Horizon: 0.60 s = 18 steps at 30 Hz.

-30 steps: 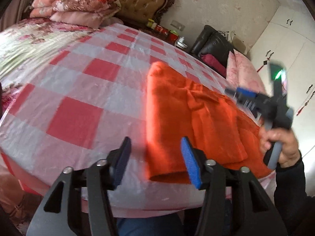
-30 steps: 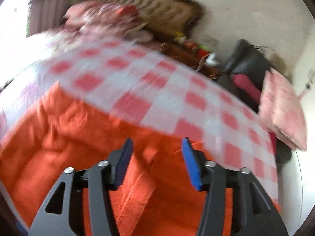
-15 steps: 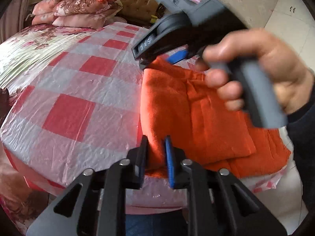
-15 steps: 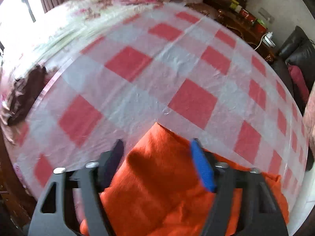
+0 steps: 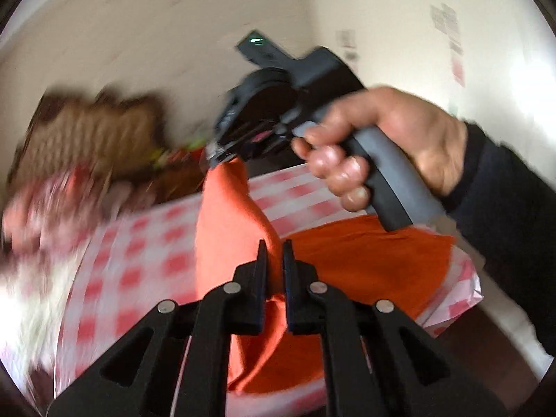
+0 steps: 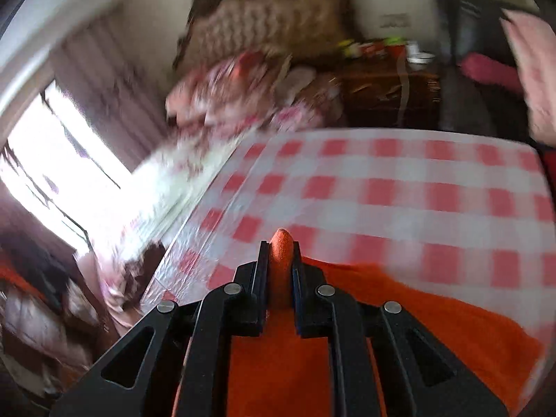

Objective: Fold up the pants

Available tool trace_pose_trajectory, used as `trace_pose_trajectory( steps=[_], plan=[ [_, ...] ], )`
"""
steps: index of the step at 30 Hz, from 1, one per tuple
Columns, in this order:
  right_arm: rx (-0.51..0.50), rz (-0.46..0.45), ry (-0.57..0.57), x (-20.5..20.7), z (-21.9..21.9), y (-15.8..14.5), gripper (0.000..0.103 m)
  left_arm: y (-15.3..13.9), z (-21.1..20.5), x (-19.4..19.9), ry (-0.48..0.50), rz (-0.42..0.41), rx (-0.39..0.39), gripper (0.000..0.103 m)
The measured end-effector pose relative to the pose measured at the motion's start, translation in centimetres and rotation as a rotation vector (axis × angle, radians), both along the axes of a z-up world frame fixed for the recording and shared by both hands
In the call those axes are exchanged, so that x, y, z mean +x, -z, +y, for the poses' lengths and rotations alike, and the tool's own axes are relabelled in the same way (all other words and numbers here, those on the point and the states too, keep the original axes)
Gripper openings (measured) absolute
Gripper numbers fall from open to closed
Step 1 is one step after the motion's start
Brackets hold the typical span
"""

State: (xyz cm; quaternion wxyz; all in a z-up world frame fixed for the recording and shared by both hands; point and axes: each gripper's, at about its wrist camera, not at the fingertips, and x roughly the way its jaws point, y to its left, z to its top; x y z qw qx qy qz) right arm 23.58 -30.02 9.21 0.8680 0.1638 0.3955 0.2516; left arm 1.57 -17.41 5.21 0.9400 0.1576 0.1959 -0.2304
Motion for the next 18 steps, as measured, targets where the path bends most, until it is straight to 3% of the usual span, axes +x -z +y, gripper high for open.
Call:
trace_pose_trajectory(
  steps=[3, 7, 11, 14, 15, 16, 17, 18],
  plan=[
    [0.045, 0.019, 0.079, -1.5, -8.5, 2.6, 0.011, 2.3, -9.5, -1.2, 0.092, -0.056, 0.097, 0.008],
    [0.081, 0.091, 0.152, -2.7, -16.8, 8.5, 0.011, 8.3, -19.5, -2.4, 0.163, -0.029, 0.223, 0.008],
    [0.125, 0.154, 0.204, -2.7, -21.9, 14.0, 0.011, 11.9, -24.3, -2.3, 0.163, -0.006, 0.284, 0.008],
    [0.140, 0.167, 0.214, -2.8, -23.1, 15.8, 0.013, 13.1, -25.5, -2.1, 0.171, 0.006, 0.298, 0.008],
    [0.117, 0.169, 0.230, -2.9, -23.4, 16.1, 0.020, 13.5, -25.7, -1.9, 0.178, 0.020, 0.297, 0.009],
    [0.094, 0.165, 0.249, -3.3, -23.7, 16.0, 0.031, 13.5, -25.1, -1.8, 0.192, 0.036, 0.281, 0.018],
    [0.044, 0.144, 0.292, -3.9, -24.1, 15.7, 0.037, 13.2, -24.5, -1.7, 0.218, 0.051, 0.238, 0.051],
    [-0.005, 0.108, 0.339, -5.0, -24.4, 15.0, 0.052, 12.5, -23.6, -2.0, 0.232, 0.054, 0.197, 0.062]
  ],
)
